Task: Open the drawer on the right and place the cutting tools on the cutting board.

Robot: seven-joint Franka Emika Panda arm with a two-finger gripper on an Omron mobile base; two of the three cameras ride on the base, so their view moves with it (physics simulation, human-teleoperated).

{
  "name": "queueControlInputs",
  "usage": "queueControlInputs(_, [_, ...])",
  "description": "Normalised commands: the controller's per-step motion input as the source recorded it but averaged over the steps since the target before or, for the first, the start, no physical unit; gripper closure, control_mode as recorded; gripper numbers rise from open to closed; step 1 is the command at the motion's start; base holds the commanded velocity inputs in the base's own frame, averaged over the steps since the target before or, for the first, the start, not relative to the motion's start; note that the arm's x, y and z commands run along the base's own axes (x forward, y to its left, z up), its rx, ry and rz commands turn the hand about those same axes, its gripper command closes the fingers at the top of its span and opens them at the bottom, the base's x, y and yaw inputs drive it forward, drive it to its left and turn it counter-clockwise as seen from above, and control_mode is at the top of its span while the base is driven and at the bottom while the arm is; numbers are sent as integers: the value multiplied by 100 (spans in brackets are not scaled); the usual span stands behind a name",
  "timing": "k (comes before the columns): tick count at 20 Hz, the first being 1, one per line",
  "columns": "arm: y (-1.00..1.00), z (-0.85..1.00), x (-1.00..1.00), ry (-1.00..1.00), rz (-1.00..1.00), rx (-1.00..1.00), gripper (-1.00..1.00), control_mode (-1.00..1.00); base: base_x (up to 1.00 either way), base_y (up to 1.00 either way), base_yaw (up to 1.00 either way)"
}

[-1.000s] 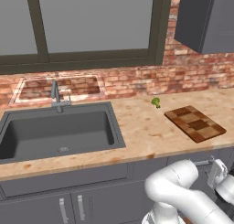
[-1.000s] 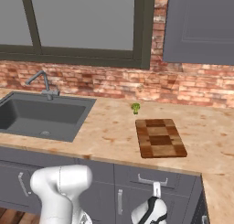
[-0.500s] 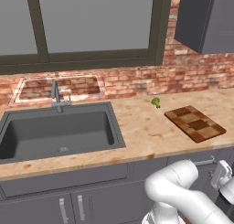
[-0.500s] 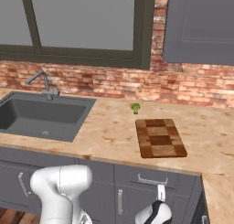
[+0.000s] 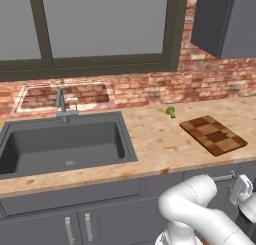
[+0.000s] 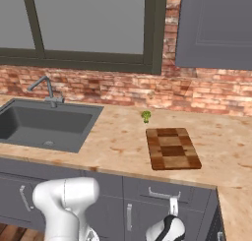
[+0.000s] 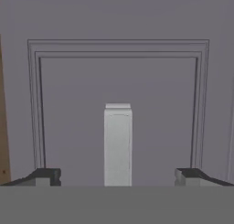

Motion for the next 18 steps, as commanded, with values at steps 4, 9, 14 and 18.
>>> queueControlInputs(4, [0, 0, 31, 0, 0, 0, -100, -100, 0, 0, 0])
queueControlInputs(9, [0, -1, 27, 0, 0, 0, -100, -100, 0, 0, 0])
queueControlInputs(14, [0, -10, 15, 0, 0, 0, -100, -100, 0, 0, 0])
queueControlInputs(18, [0, -17, 16, 0, 0, 0, -100, -100, 0, 0, 0])
